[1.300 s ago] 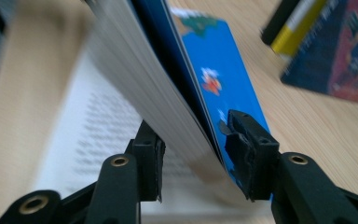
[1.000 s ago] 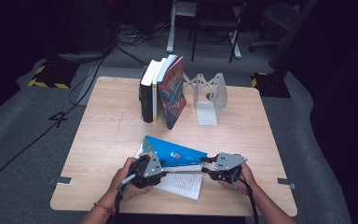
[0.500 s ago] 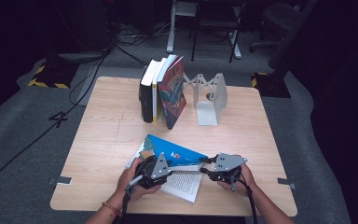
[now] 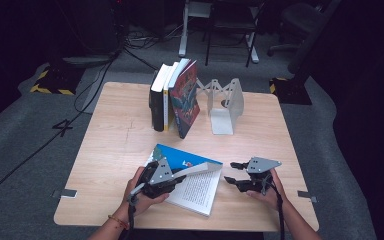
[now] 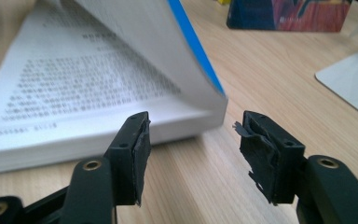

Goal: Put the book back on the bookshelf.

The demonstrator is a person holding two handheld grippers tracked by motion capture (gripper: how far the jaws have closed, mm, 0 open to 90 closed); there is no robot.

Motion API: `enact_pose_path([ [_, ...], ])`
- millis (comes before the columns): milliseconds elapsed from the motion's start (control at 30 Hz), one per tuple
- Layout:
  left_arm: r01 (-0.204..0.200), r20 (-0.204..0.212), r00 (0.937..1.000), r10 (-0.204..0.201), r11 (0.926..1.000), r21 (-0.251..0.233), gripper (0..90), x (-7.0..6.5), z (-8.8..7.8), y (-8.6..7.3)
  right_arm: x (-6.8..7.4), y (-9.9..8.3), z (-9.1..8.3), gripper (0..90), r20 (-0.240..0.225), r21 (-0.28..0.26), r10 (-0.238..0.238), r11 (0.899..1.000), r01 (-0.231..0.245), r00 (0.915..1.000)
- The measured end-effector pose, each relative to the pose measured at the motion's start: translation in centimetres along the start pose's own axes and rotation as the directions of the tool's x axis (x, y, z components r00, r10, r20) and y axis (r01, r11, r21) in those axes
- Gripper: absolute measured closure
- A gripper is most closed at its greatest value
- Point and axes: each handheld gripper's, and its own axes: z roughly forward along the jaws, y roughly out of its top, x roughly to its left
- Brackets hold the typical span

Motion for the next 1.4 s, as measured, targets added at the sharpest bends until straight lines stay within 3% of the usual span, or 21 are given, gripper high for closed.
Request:
enact_pose_path([
  [233, 0.059, 0.017, 0.9982, -0.058, 0.9966, -0.058, 74.1, 0.8, -1.0, -0.1, -0.3, -0.4, 1.0, 43.3, -0.033, 0.016, 0.034, 0.999, -0.033, 0.9989],
  [367, 0.064, 0.024, 0.9978, -0.062, 0.9954, -0.072, 74.3, 1.0, -1.3, -0.2, -0.6, -0.9, 1.7, 42.8, -0.038, 0.041, 0.051, 0.998, -0.049, 0.9980],
  [533, 0.068, 0.021, 0.9975, -0.067, 0.9946, -0.078, 74.3, 1.0, -1.5, -0.1, -0.2, -1.4, 2.7, 41.1, -0.053, 0.079, 0.035, 0.996, -0.031, 0.9980],
  [867, 0.066, 0.025, 0.9976, -0.064, 0.9942, -0.085, 74.3, 1.0, -1.6, 0.0, 1.5, -0.9, 3.8, 40.1, -0.092, 0.074, 0.001, 0.997, 0.006, 0.9958],
  [1067, 0.083, 0.028, 0.9964, -0.080, 0.9915, -0.101, 74.3, 1.0, -1.9, 0.1, 1.9, -0.5, 3.4, 44.8, -0.107, 0.017, 0.006, 1.000, -0.004, 0.9943],
  [1200, 0.073, 0.025, 0.9971, -0.071, 0.9921, -0.102, 74.5, 0.7, -1.8, 0.4, 2.0, -0.1, 2.8, 45.6, -0.113, -0.009, 0.013, 1.000, -0.014, 0.9935],
  [1400, 0.085, 0.043, 0.9959, -0.080, 0.9862, -0.142, 75.4, 0.3, -2.2, 1.3, 1.9, 1.1, 0.4, 47.5, -0.091, -0.095, -0.005, 0.995, -0.003, 0.9958],
])
